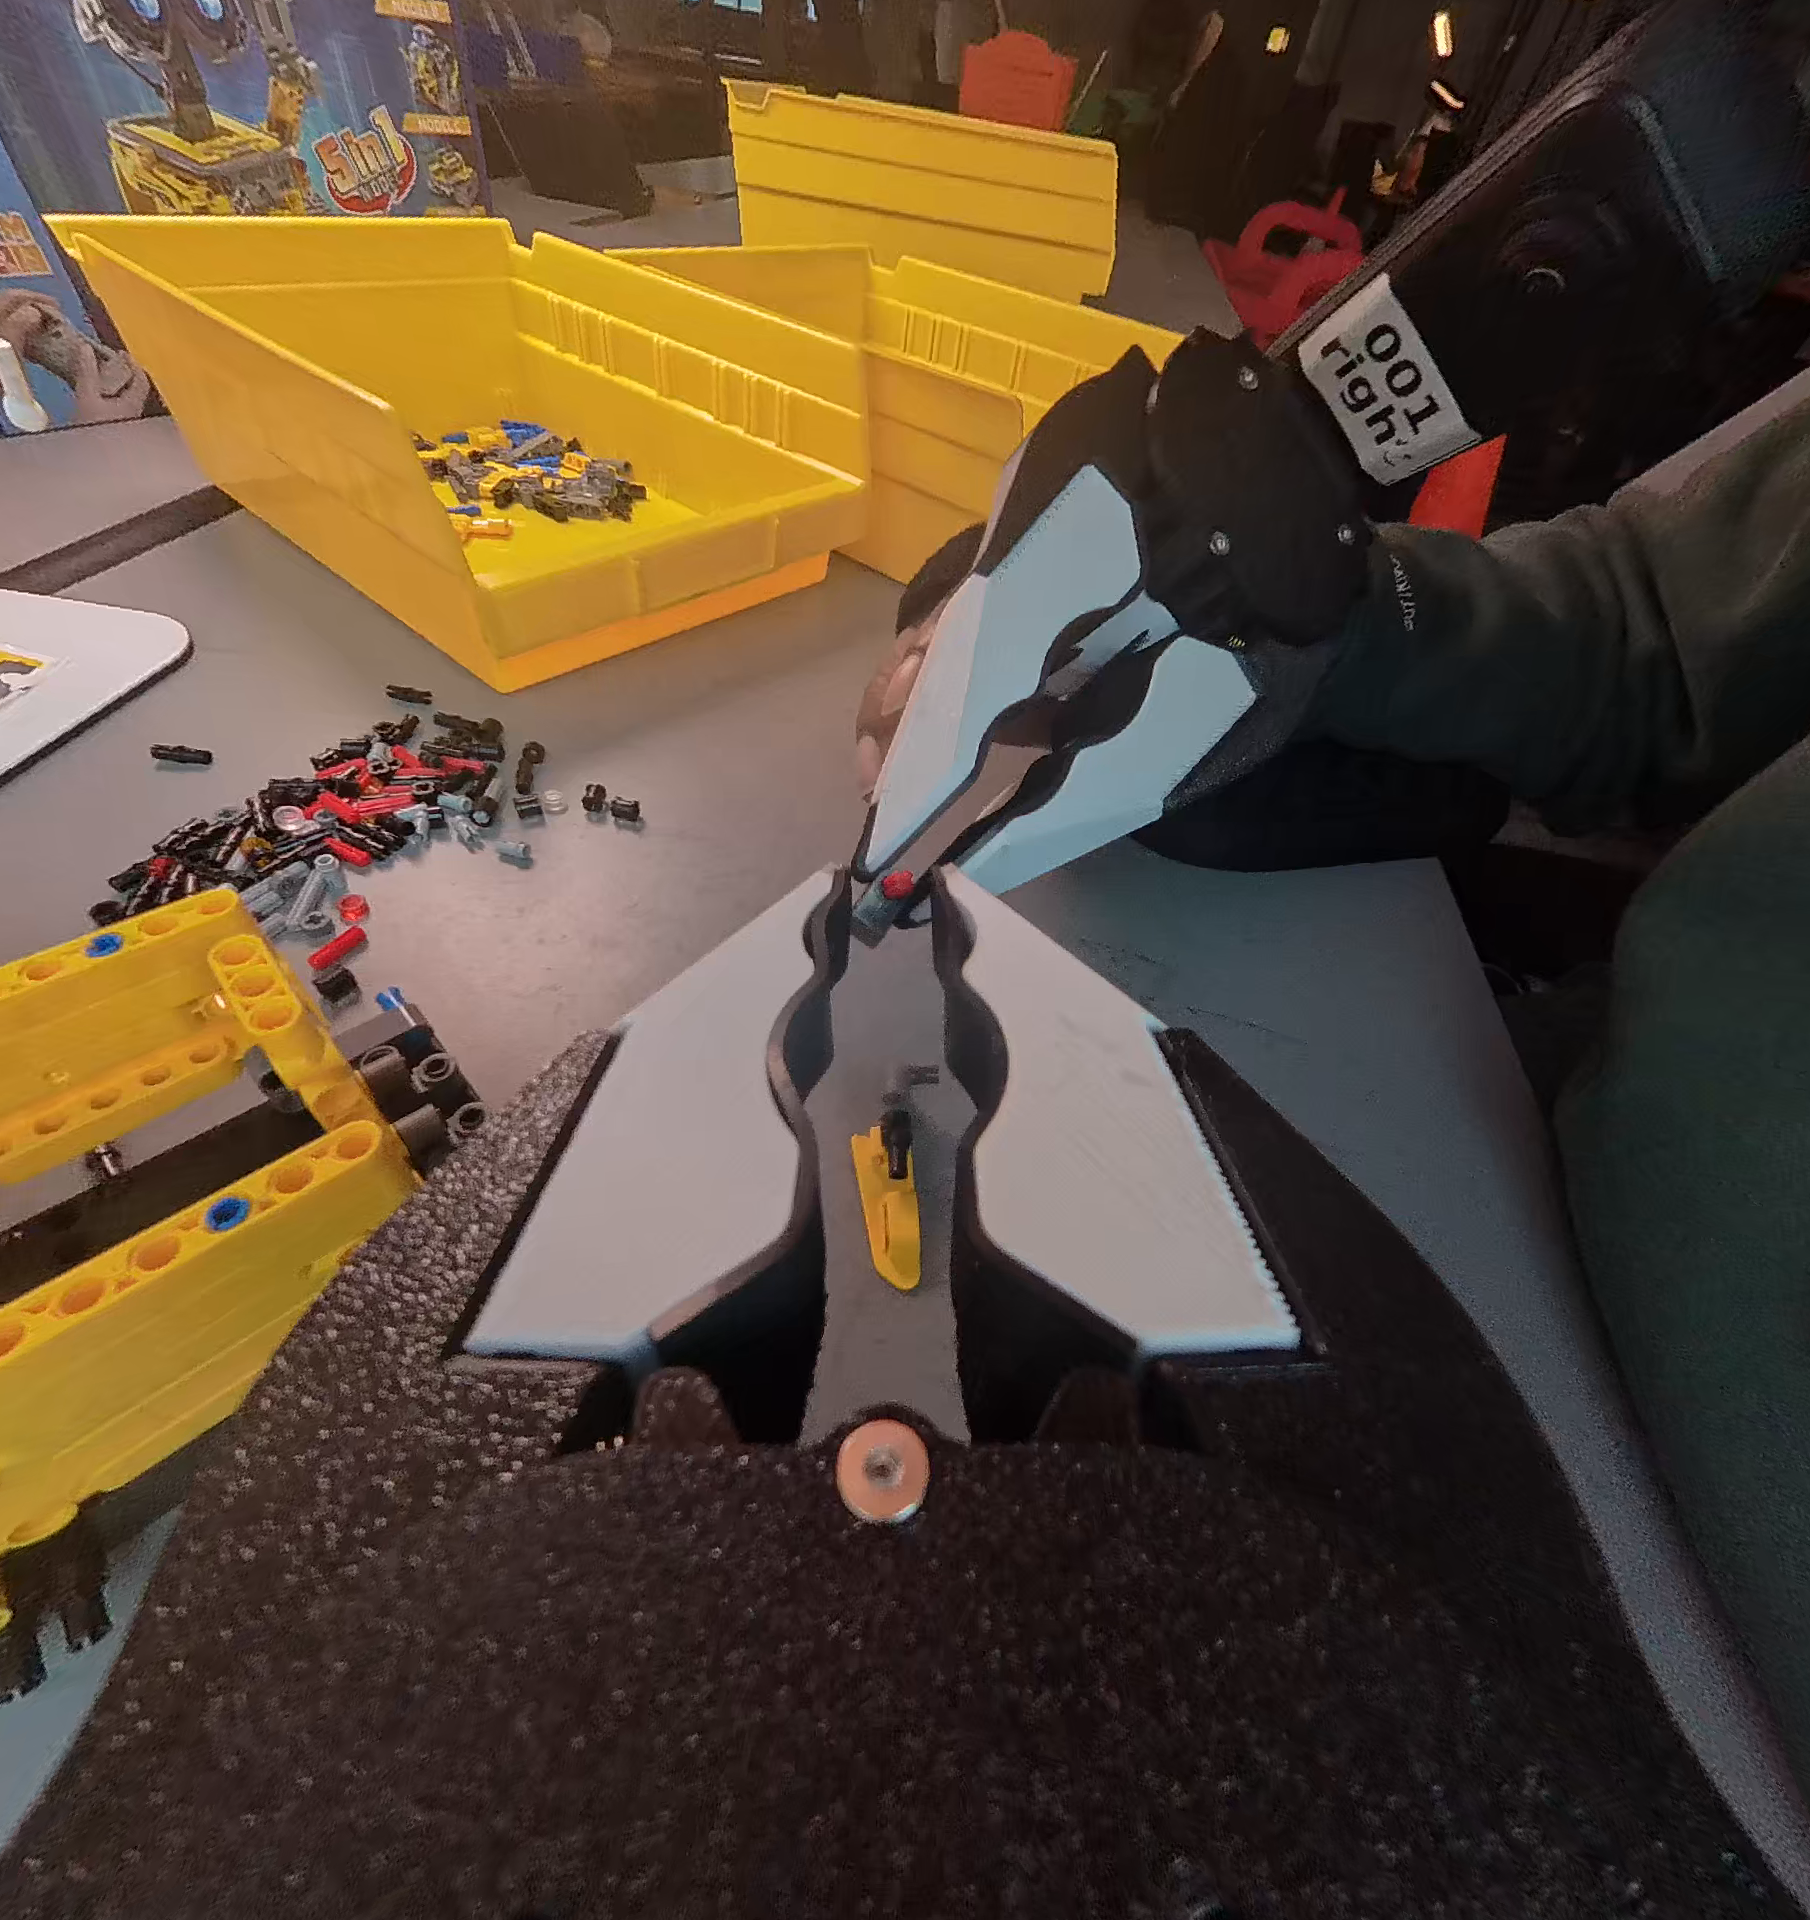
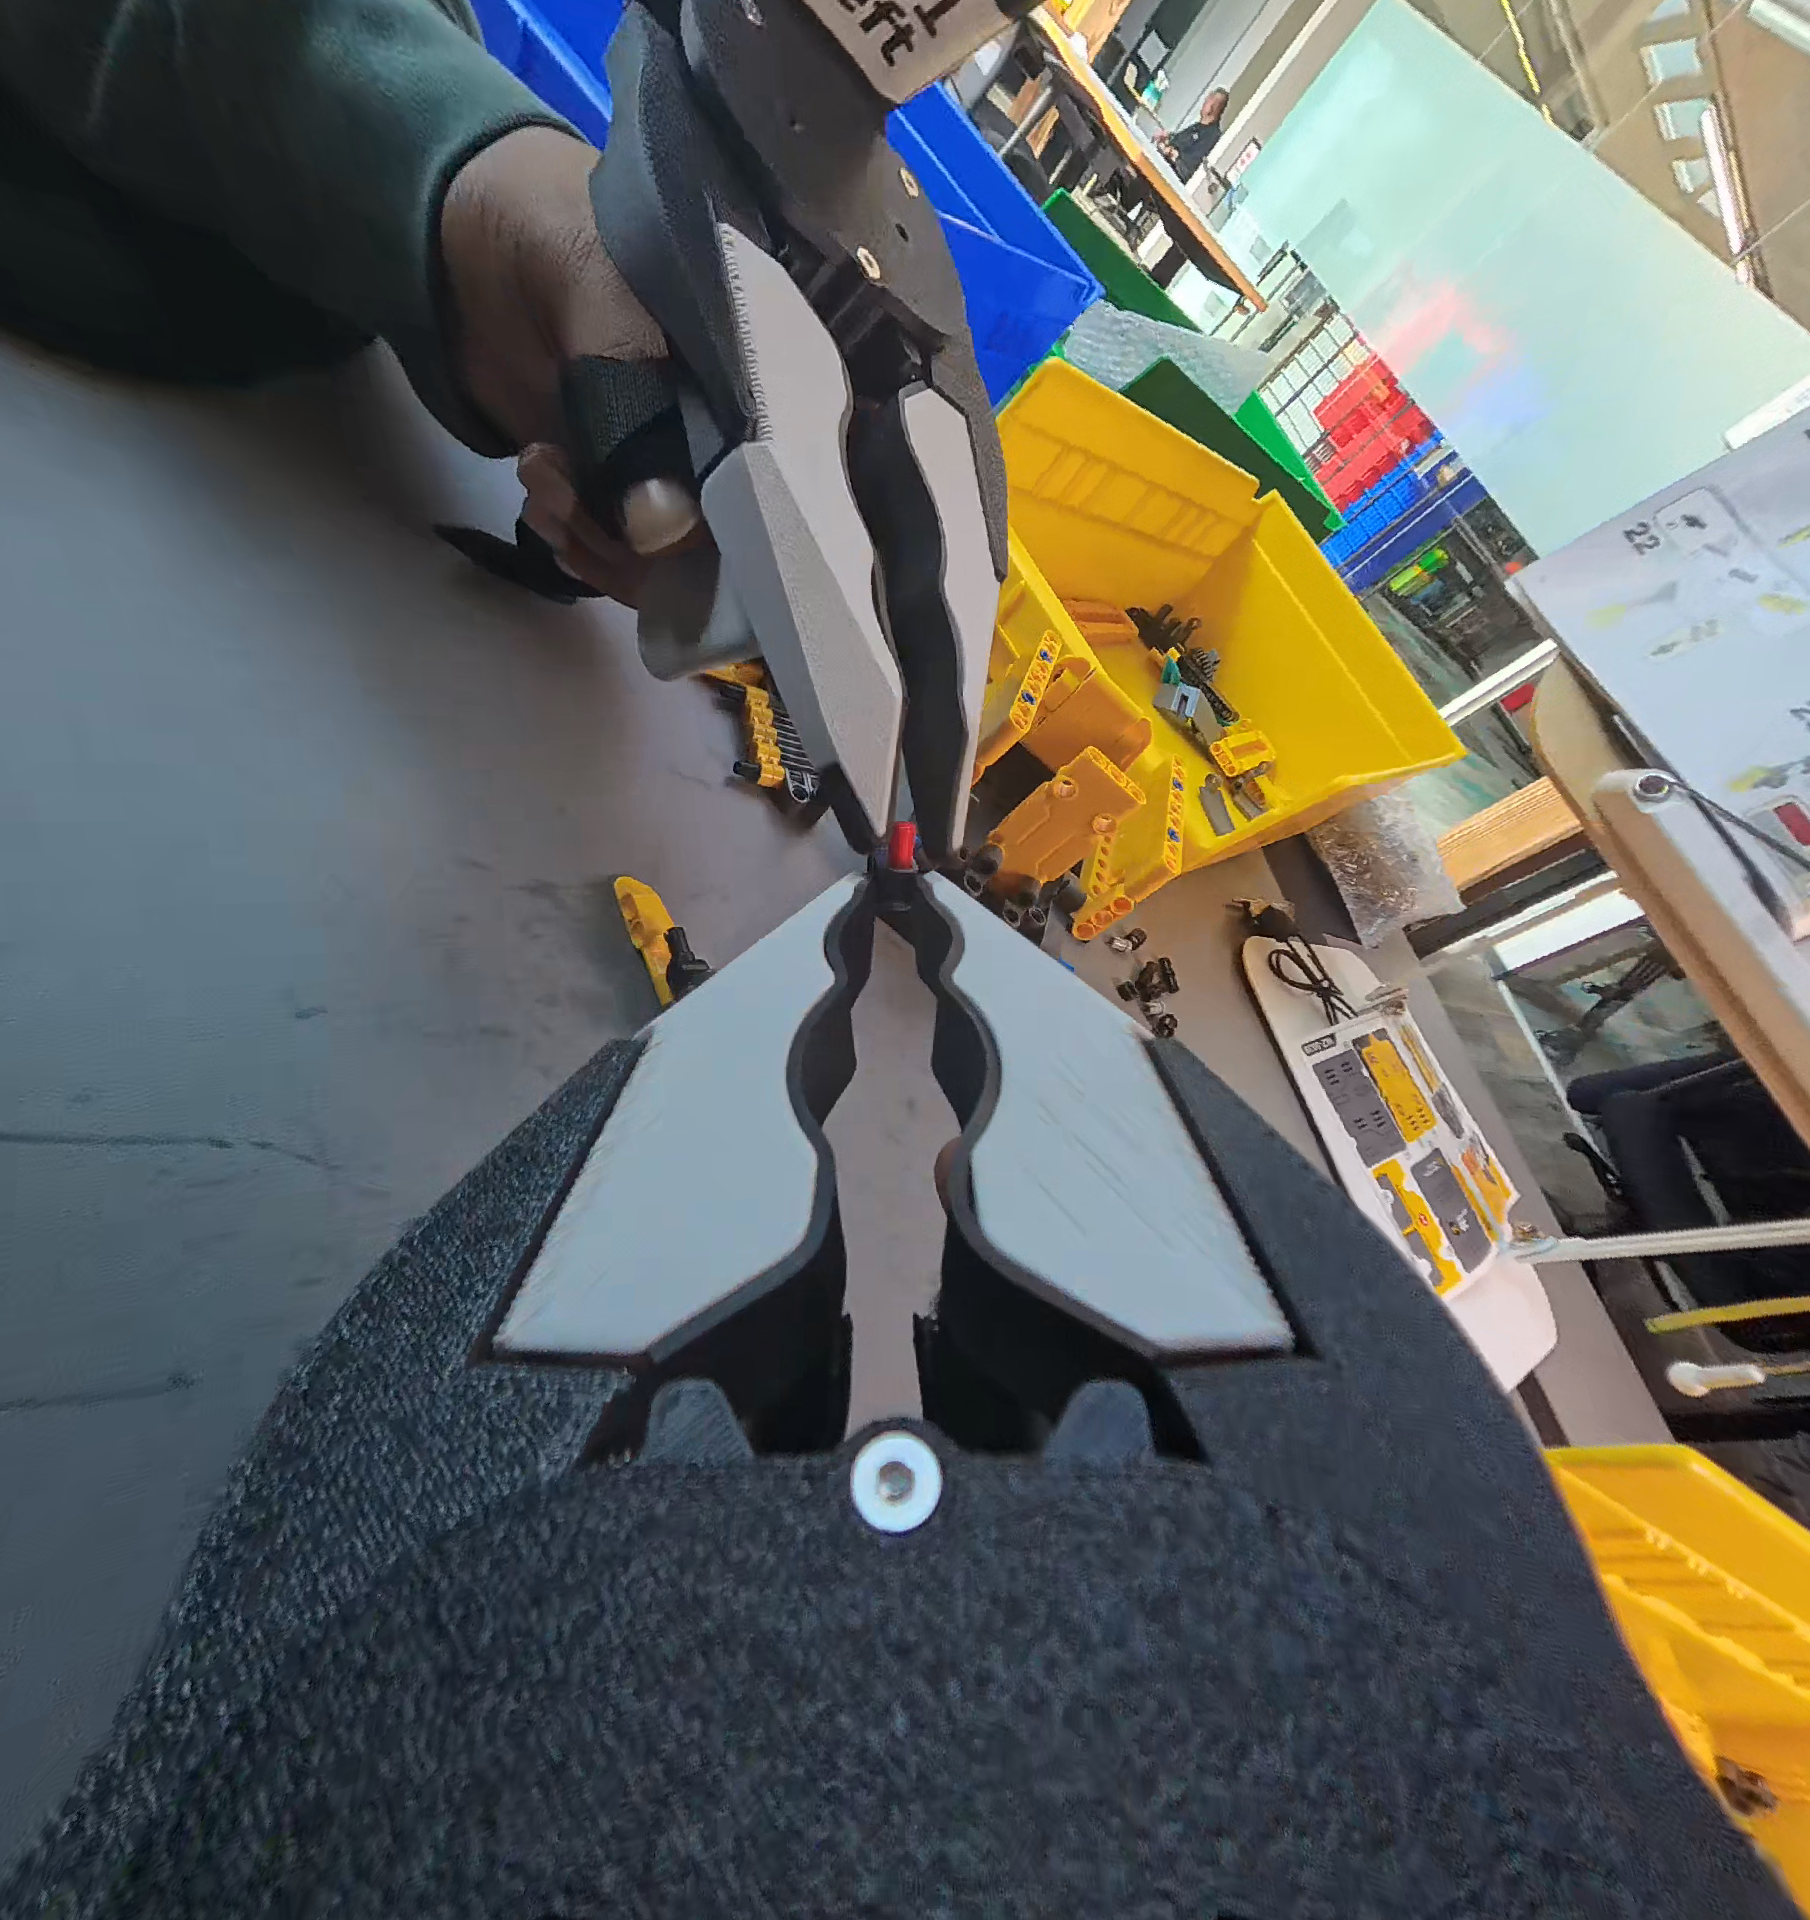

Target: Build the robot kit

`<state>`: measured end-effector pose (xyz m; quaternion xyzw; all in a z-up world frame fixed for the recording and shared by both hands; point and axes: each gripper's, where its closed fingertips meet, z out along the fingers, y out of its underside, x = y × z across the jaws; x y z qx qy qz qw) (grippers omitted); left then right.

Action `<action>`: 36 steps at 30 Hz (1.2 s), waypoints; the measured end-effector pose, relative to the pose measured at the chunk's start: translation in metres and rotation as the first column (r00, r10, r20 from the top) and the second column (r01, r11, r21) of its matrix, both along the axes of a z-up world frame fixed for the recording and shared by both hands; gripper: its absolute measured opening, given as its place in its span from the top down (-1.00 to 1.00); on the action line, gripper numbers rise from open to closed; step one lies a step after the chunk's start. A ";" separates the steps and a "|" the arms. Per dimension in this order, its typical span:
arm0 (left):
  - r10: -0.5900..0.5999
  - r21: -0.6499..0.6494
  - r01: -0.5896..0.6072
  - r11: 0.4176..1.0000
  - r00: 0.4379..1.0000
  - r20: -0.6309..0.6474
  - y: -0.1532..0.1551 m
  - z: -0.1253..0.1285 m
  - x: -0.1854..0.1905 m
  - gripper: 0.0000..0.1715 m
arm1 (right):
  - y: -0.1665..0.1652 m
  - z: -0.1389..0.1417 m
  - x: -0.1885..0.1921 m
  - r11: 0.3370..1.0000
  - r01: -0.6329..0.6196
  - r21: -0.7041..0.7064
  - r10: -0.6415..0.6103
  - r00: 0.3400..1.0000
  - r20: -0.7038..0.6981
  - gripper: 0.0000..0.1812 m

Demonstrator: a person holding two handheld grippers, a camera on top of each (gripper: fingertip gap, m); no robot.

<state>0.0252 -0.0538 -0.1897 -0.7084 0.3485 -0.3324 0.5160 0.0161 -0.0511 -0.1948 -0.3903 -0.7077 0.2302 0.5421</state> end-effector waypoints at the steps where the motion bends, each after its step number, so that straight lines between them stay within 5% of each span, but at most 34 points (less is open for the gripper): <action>1: 0.004 0.003 -0.004 1.000 1.000 -0.023 0.000 -0.003 0.001 0.86 | -0.001 0.000 -0.001 1.000 -0.001 0.016 0.001 1.000 -0.001 0.94; 11: 0.011 0.062 -0.006 0.998 0.996 -0.083 -0.001 -0.001 -0.001 0.92 | -0.002 0.002 -0.001 0.999 -0.011 -0.033 0.010 1.000 -0.015 0.93; 17: -0.034 -0.048 0.043 0.998 0.985 0.167 -0.004 0.022 -0.003 0.93 | -0.005 0.024 0.001 0.982 -0.051 -0.184 0.027 0.991 -0.132 0.95; 23: -0.047 -0.150 0.131 0.980 0.883 0.468 -0.002 0.046 -0.012 0.93 | -0.004 0.044 0.004 0.922 -0.111 -0.371 0.023 0.972 -0.233 0.86; 30: -0.073 -0.162 0.187 0.969 0.841 0.536 -0.007 0.050 -0.005 0.93 | -0.012 0.050 -0.002 0.860 -0.159 -0.486 0.028 0.964 -0.265 0.85; 36: -0.081 -0.175 0.191 0.966 0.865 0.495 -0.008 0.044 -0.002 0.92 | -0.010 0.047 0.001 0.891 -0.142 -0.431 0.039 0.970 -0.239 0.93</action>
